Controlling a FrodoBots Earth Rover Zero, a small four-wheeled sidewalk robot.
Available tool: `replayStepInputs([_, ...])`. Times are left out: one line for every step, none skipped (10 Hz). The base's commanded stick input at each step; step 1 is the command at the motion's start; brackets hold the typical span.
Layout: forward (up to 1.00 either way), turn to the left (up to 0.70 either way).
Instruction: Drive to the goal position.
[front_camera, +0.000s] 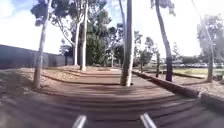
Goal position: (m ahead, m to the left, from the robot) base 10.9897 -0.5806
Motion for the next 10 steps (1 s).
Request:
replayStepInputs([0.7,0.34])
replayStepInputs([0.7,0.17])
replayStepInputs([0.7,0.06])
replayStepInputs([0.7,0.0])
replayStepInputs([0.7,0.0])
replayStepInputs([0.7,0.0])
replayStepInputs([0.7,0.0])
replayStepInputs([0.7,0.0])
replayStepInputs([0.7,0.35])
replayStepInputs([0.7,0.35])
